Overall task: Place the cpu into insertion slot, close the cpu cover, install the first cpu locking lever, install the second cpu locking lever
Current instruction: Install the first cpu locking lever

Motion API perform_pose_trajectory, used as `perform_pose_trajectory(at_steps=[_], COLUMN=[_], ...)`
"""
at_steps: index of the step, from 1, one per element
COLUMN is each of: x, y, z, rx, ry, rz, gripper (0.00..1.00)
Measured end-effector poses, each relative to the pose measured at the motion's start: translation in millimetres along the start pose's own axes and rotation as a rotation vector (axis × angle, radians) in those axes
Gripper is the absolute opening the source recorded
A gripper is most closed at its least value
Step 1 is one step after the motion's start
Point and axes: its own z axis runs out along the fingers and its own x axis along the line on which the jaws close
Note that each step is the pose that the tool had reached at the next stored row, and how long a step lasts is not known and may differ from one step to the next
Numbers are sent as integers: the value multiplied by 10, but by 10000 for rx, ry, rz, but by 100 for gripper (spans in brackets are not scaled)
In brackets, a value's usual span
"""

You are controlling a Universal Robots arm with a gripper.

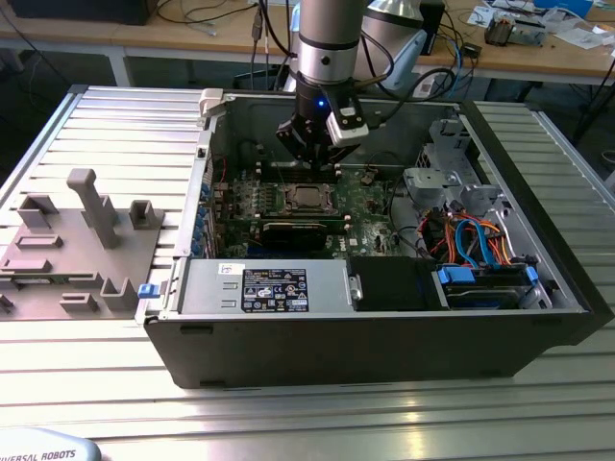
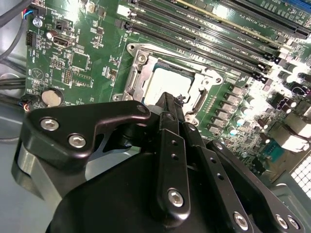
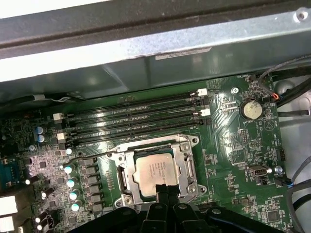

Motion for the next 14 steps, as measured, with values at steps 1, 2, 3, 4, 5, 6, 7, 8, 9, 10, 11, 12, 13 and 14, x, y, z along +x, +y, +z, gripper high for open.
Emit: perform_pose_trajectory(at_steps=[1,2,3,4,5,6,7,8,9,10,11,12,13,14], x=[0,1,1,1,1,2,2,2,2,2,2,2,2,2], y=[0,0,0,0,0,0,0,0,0,0,0,0,0,0], z=[0,0,0,0,0,0,0,0,0,0,0,0,0,0], rx=[-1,-1,-1,-1,-2,-2,-3,-4,-4,-4,-4,-5,-5,-7], ry=[-1,-2,-3,-4,-5,-6,-7,-9,-9,-9,-11,-12,-14,-15], rz=[-33,-75,-101,-141,-166,-208,-248,-281,-299,-317,-351,-389,-442,-484], gripper=[11,11,11,11,11,11,11,11,11,11,11,11,11,11])
